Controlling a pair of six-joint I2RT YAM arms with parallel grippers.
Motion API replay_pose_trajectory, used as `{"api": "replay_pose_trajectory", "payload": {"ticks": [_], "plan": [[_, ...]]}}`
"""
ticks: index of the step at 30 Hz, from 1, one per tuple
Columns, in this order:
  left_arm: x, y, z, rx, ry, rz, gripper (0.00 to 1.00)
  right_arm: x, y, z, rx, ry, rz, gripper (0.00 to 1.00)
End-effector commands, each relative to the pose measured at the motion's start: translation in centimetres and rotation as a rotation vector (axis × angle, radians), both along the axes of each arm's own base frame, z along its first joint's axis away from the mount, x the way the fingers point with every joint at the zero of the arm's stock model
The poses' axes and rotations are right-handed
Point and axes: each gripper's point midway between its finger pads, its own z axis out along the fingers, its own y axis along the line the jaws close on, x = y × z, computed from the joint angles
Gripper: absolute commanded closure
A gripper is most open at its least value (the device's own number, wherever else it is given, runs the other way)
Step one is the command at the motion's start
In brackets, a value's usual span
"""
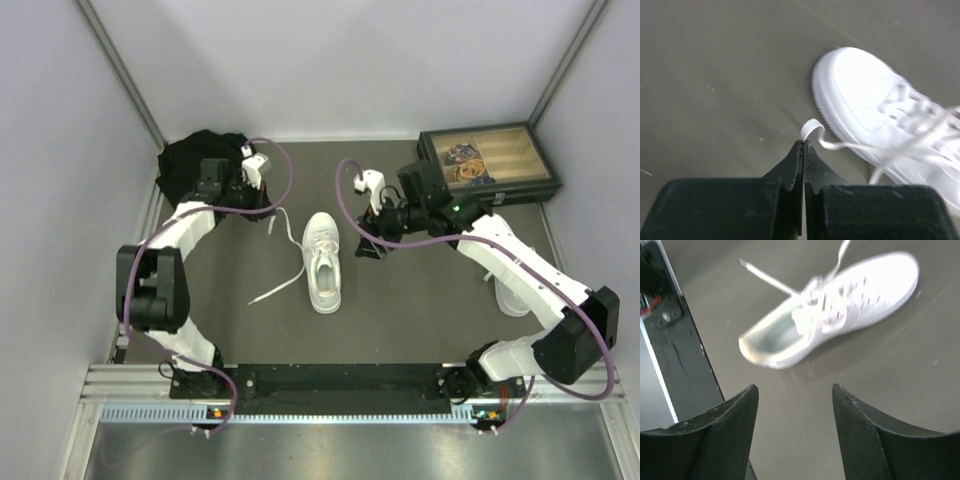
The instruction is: Tie the shoes
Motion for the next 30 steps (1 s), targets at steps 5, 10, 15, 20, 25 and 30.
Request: {"api": "replay_pose_trajectory", "payload": {"ticks": [5,10,15,20,25,30], "plan": [[5.5,1.5,-4.3,0.116,0.056,0.139,1.00,-1.1,-1.6,-3.2,-0.069,0.015,-0.004,0.46],[5.6,2.3,-7.7,0.167,0.147,0.158,1.00,0.5,0.6,-3.0,-0.014,0.056,-0.015,0.60],[4.8,2.8,-9.7,0.208,0.247,0.162,0.94,2.0,2.2,-3.4,0.007,0.100,-0.023,0.61],[3.6,3.3,-6.8,0.187,0.260,0.104,0.62,3.0,3.2,-2.9,0.032,0.103,-0.037,0.58],[-1.3,5.9,-1.4,0.135,0.128,0.003,0.45,4.0,2.9,-2.3,0.066,0.112,-0.083,0.57],[-9.1,5.8,-1.6,0.258,0.040,-0.262,0.45,5.7,1.8,-1.9,0.102,0.127,-0.141,0.57]]}}
